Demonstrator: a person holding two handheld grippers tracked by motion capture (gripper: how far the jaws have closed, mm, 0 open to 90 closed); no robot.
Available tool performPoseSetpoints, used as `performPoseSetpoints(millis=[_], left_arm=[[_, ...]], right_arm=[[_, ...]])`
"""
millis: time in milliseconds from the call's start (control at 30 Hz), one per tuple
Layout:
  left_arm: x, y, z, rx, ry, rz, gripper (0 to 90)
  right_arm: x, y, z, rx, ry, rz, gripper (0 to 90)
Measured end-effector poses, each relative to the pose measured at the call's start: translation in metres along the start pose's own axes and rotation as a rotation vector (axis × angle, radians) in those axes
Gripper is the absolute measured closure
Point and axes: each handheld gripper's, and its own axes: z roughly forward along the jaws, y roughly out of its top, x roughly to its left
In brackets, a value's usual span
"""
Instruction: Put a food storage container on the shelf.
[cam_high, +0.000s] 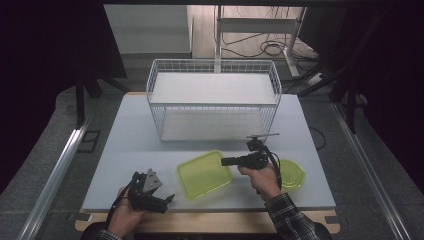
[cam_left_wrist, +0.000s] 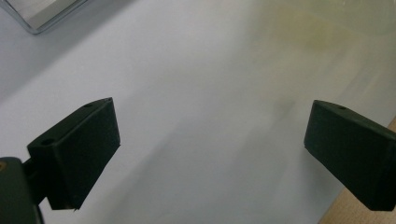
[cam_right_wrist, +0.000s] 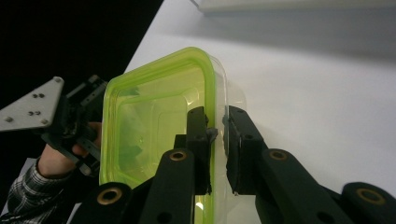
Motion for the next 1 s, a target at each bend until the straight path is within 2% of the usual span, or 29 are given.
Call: performPoseSetpoints(millis=[267, 533, 800, 1000], left_arm=[[0.002, 0.0, -0.001, -0.004, 0.002, -0.007, 3.2], [0.002, 0.0, -0.001, -0.009, 0.001, -0.016, 3.2], [0.003, -0.001, -0.001, -0.01, -0.005, -0.022, 3.2], [0.003, 0.0, 0.0, -0.009, -0.006, -0.019, 3.2]], right_arm=[[0.013, 0.014, -0.012, -0.044, 0.002, -0.032, 80.2], [0.021, 0.026, -0.023, -0.083, 0.008, -0.043, 80.2], [0.031, 0.048, -0.042, -0.146, 0.008, -0.06, 80.3], [0.04, 0.062, -0.052, -0.171, 0.002, -0.082, 80.2]])
